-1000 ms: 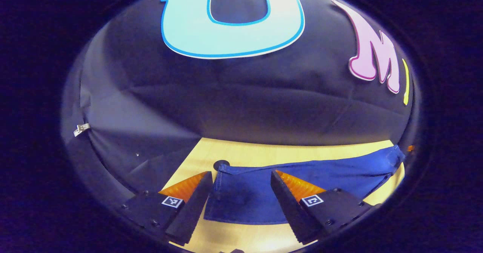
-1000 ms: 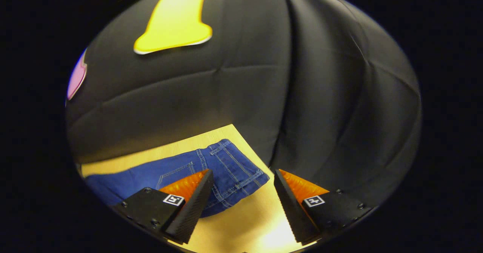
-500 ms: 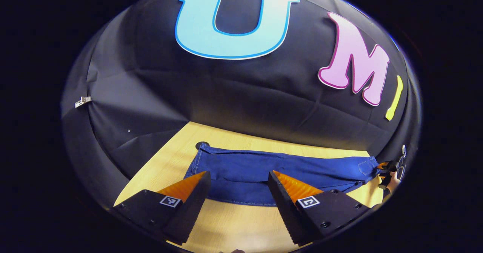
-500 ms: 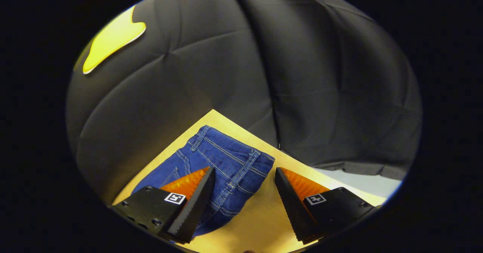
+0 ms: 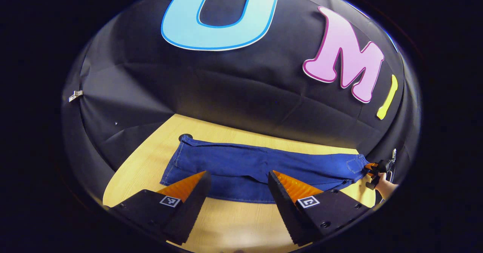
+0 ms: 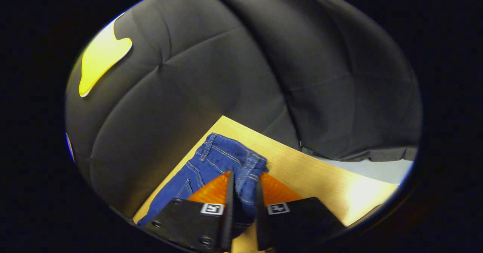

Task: Grasp the waist and the cuffs of the jeans and fold them to make the two legs overlap; first hold the waist and fold one-third of the jeans toward the cuffs, then hold the cuffs and fold the remaining one-third in the same direction to finish folding.

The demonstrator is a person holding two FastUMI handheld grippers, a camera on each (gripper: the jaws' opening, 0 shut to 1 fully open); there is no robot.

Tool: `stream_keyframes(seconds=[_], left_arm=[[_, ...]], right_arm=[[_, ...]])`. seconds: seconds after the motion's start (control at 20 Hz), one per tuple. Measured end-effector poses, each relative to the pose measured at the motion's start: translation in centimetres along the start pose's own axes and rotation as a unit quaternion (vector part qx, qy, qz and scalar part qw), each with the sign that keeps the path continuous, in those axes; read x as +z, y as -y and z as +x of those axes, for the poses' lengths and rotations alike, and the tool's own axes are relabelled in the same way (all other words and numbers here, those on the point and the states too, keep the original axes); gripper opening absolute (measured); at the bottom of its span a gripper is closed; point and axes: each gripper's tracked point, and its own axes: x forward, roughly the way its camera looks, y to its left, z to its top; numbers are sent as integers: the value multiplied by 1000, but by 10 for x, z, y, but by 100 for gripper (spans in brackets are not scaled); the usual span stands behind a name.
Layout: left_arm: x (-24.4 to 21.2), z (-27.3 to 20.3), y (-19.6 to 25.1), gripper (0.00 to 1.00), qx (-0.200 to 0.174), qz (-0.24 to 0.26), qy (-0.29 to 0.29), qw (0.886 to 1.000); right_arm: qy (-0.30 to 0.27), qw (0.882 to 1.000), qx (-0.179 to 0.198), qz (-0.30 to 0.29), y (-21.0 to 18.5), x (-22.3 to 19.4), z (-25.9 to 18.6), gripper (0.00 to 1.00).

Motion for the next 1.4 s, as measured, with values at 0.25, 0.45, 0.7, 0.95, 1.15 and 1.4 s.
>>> stream_keyframes(seconds=[0.25, 0.45, 0.7, 0.95, 1.15, 1.4], left_arm=[[-26, -4, 7, 96, 5, -13, -26, 1000], [-31, -5, 13, 96, -2, -4, -21, 1000], [-36, -19, 25, 96, -32, -25, -9, 999], [-57, -27, 17, 97, -40, -62, -3, 997], [-64, -27, -7, 96, -30, -93, 13, 995], [-63, -11, -49, 96, -15, -153, 42, 987]], right_arm=[[26, 996, 23, -78, -9, 7, -5, 8], [81, 985, 71, -138, -62, 33, -43, 8], [157, 948, 180, -208, -138, 56, -123, 7], [168, 896, 288, -293, -152, 45, -192, 7], [148, 871, 332, -331, -136, 44, -224, 7], [105, 851, 347, -381, -119, 41, -235, 7]])
